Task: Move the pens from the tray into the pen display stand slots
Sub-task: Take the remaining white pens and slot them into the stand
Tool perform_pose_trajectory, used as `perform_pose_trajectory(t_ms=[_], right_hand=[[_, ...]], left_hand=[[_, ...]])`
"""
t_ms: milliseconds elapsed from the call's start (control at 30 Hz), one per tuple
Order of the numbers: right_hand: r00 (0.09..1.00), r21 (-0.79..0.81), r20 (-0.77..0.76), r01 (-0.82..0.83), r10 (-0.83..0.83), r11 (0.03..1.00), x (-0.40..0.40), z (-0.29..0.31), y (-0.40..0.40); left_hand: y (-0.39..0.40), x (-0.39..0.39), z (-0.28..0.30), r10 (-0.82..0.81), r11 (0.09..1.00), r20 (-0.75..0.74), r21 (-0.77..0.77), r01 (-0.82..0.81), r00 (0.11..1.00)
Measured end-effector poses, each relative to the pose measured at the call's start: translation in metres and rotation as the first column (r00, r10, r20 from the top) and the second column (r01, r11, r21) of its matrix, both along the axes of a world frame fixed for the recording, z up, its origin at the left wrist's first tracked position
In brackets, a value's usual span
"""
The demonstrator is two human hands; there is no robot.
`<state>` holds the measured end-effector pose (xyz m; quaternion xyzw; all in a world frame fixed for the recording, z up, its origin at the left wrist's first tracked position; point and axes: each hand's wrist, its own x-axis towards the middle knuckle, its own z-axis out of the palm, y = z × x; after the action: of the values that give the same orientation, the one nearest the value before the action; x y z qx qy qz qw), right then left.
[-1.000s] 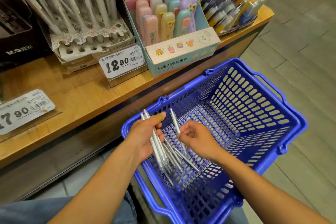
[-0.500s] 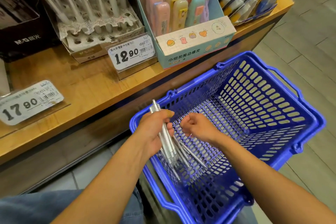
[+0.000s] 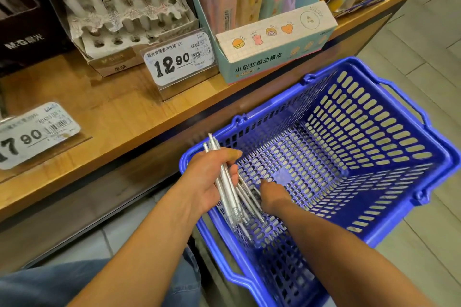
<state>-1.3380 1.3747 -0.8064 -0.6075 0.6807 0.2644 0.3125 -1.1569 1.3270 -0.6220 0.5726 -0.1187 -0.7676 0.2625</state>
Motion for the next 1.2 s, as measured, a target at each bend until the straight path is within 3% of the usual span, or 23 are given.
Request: perform_pose_trajectory(t_ms=[133, 233, 267, 333, 400, 500, 567, 633, 800, 933, 1000, 1033, 1100, 1133, 1200], right_hand=[[0.960, 0.002, 0.114, 0.259, -0.257, 0.966, -0.007, 0.018, -0.014], [0.844, 0.039, 0.321, 0.442, -0.430, 0.896, -0.011, 0.055, -0.031], [0.759, 0.089, 0.430, 0.503, -0.489, 0.860, -0.011, 0.073, -0.034], [0.477, 0.262, 0.662, 0.576, -0.578, 0.775, -0.008, 0.115, -0.040], [0.250, 0.345, 0.799, 0.554, -0.547, 0.758, 0.001, 0.158, -0.042], [0.063, 0.388, 0.877, 0.494, -0.477, 0.778, 0.022, 0.204, -0.041], [-0.008, 0.405, 0.886, 0.503, -0.464, 0.764, 0.038, 0.219, -0.041], [-0.052, 0.416, 0.883, 0.546, -0.466, 0.727, 0.051, 0.223, -0.042], [0.004, 0.325, 0.914, 0.592, -0.406, 0.737, 0.062, 0.211, -0.040], [-0.106, 0.471, 0.870, 0.466, -0.481, 0.749, 0.040, 0.194, -0.051], [-0.085, 0.495, 0.842, 0.518, -0.533, 0.698, 0.032, 0.170, -0.058], [-0.012, 0.460, 0.832, 0.573, -0.554, 0.678, 0.031, 0.152, -0.060], [0.240, 0.308, 0.769, 0.673, -0.593, 0.672, 0.030, 0.110, -0.058], [0.394, 0.217, 0.700, 0.677, -0.595, 0.703, 0.030, 0.088, -0.054], [0.747, 0.072, 0.475, 0.493, -0.465, 0.867, 0.027, 0.048, -0.044]], left_hand=[[0.001, -0.001, 0.002, -0.012, 0.999, 0.012, -0.042, 0.012, 1.000], [0.002, -0.001, 0.006, 0.005, 1.000, 0.003, -0.029, -0.005, 1.000], [0.003, -0.001, 0.008, 0.013, 1.000, 0.002, -0.022, -0.013, 1.000], [0.003, 0.001, 0.011, 0.010, 1.000, 0.017, -0.019, -0.010, 1.000], [0.003, 0.003, 0.012, -0.001, 1.000, 0.014, -0.021, 0.001, 1.000], [0.006, 0.006, 0.019, -0.088, 0.994, -0.096, -0.077, 0.081, 0.991], [0.009, 0.008, 0.021, -0.115, 0.987, -0.156, -0.127, 0.095, 0.981], [0.011, 0.010, 0.022, -0.038, 0.994, -0.172, -0.107, 0.020, 0.984], [0.010, 0.015, 0.015, 0.072, 0.996, -0.130, -0.045, -0.079, 0.989], [0.013, 0.014, 0.014, 0.079, 0.995, -0.062, -0.058, -0.083, 0.995], [0.012, 0.015, 0.012, 0.082, 0.994, -0.019, -0.066, -0.083, 0.996], [0.011, 0.017, 0.012, 0.073, 0.995, 0.003, -0.069, -0.073, 0.997], [0.009, 0.021, 0.013, 0.074, 0.994, 0.025, -0.084, -0.072, 0.997], [0.008, 0.022, 0.013, 0.076, 0.993, 0.020, -0.088, -0.074, 0.997], [0.007, 0.026, 0.016, 0.056, 0.994, 0.019, -0.096, -0.054, 0.998]])
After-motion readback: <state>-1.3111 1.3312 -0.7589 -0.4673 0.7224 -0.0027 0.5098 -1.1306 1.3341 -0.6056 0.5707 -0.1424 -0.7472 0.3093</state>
